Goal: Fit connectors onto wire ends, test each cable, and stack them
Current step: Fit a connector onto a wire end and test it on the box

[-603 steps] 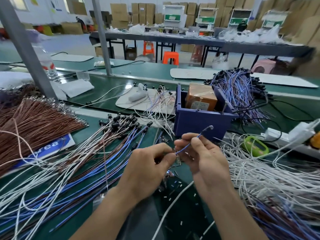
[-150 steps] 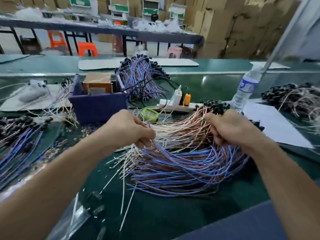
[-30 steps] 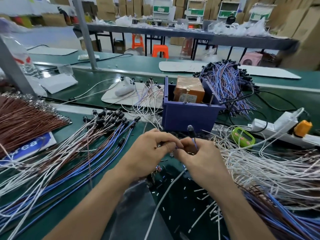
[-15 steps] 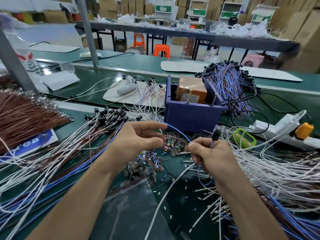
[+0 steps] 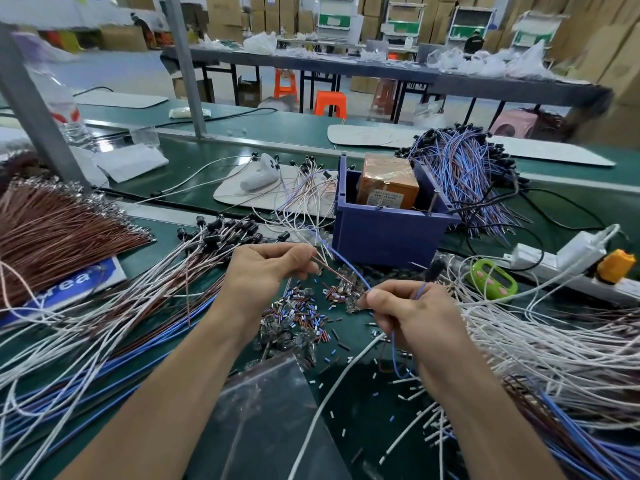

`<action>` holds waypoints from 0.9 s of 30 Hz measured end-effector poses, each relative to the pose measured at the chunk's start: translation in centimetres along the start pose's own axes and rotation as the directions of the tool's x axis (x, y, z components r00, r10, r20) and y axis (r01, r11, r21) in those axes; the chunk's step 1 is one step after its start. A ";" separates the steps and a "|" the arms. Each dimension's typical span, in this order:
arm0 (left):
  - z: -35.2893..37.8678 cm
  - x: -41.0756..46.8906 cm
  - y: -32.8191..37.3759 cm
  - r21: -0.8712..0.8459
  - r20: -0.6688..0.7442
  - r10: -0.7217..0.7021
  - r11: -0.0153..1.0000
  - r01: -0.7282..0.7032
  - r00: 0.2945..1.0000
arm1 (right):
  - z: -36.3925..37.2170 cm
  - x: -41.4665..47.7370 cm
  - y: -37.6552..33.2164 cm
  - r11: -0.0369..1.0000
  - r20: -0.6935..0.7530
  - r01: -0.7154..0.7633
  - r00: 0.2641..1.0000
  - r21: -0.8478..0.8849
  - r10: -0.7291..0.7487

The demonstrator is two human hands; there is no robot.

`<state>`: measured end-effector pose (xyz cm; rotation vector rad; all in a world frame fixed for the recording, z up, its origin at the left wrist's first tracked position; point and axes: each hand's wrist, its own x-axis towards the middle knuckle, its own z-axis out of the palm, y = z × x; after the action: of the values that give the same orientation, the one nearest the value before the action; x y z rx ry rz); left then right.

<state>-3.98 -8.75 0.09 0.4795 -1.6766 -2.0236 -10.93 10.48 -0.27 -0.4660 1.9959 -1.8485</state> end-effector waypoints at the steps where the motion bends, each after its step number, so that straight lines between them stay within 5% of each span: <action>1: 0.1 0.0 0.0 -0.019 -0.010 -0.012 1.000 0.012 1.000 | 0.1 0.0 0.0 1.000 0.004 0.000 1.000 -0.008 0.000; 5: -0.7 0.3 0.5 -0.078 -0.092 -0.012 0.997 0.005 0.996 | -0.4 -0.1 0.0 1.000 -0.014 0.004 1.000 -0.029 -0.005; 10: -1.2 -0.1 0.7 0.002 0.131 0.119 0.993 -0.120 0.984 | -0.8 -0.2 -0.1 0.999 -0.024 0.003 1.000 -0.039 -0.004; 16: -1.4 0.0 0.8 0.029 0.086 0.162 0.986 -0.165 0.983 | -1.0 -0.3 -0.3 0.999 -0.030 -0.011 0.999 -0.045 0.009; 20: -0.9 0.1 0.6 0.088 -0.029 0.136 0.987 -0.133 0.990 | -1.0 -0.4 -0.3 0.999 -0.011 -0.010 1.000 -0.035 0.009; 24: -1.7 0.9 0.8 -0.120 -0.245 0.037 0.990 -0.068 0.969 | -1.4 -0.3 -0.4 1.000 -0.037 -0.022 0.999 0.002 0.022; 27: -1.6 0.7 0.6 0.038 -0.263 0.121 0.993 -0.115 0.957 | -1.7 -0.4 -0.7 0.996 -0.063 -0.024 0.998 0.084 0.029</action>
<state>-3.68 -10.52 0.37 0.6136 -1.5286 -1.7706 -11.40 12.07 0.56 -0.3591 1.9467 -1.9447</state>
